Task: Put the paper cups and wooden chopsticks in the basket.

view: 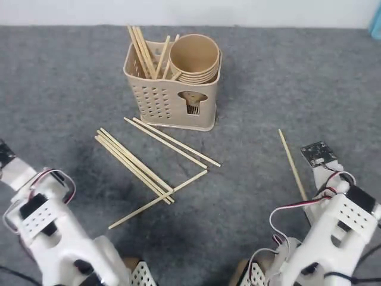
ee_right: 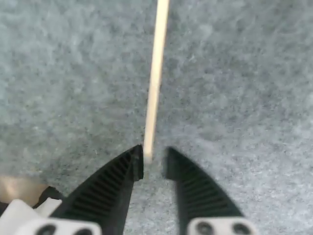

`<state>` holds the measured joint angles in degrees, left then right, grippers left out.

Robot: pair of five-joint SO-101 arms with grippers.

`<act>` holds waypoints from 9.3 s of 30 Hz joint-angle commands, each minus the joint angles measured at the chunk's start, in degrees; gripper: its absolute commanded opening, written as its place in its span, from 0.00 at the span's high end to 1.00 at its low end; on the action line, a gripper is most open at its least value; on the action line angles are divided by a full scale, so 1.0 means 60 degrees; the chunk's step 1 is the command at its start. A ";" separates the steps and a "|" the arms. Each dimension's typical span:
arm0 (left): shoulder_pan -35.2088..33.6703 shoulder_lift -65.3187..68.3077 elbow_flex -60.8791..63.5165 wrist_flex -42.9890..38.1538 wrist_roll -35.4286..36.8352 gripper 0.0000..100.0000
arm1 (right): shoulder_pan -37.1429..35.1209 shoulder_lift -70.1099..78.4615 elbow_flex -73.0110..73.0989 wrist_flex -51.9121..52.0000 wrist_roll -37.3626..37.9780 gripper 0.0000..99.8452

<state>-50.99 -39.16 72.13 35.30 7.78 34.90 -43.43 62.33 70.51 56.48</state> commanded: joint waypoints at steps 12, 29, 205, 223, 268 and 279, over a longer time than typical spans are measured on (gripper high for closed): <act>0.0073 -0.0205 -0.0037 -0.0264 -0.0117 0.86 | -0.2967 0.0154 -0.2828 -0.0227 -0.3531 0.95; 0.0088 -0.0205 -0.0022 -0.0264 -0.0132 0.86 | -0.5297 0.6703 -0.7912 -0.0418 -0.5099 0.94; 0.4176 1.0286 -1.0103 0.5744 0.3297 0.92 | -0.6527 0.3099 0.0059 -0.5678 -1.0374 0.99; 0.4234 1.0388 -1.2139 0.6608 0.2769 0.88 | -0.6542 0.3158 0.0088 -0.5678 -0.9832 0.99; 0.4689 1.2674 -1.3678 0.7546 0.3443 0.90 | -0.6542 0.3158 0.0103 -0.5619 -0.9275 0.99; 0.4747 1.1238 -1.4059 0.8337 0.3385 0.99 | -0.6542 0.3158 0.0103 -0.5648 -0.9275 0.99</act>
<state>-22.15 35.03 -10.68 84.18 27.82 -4.04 -21.98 63.03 37.89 -0.31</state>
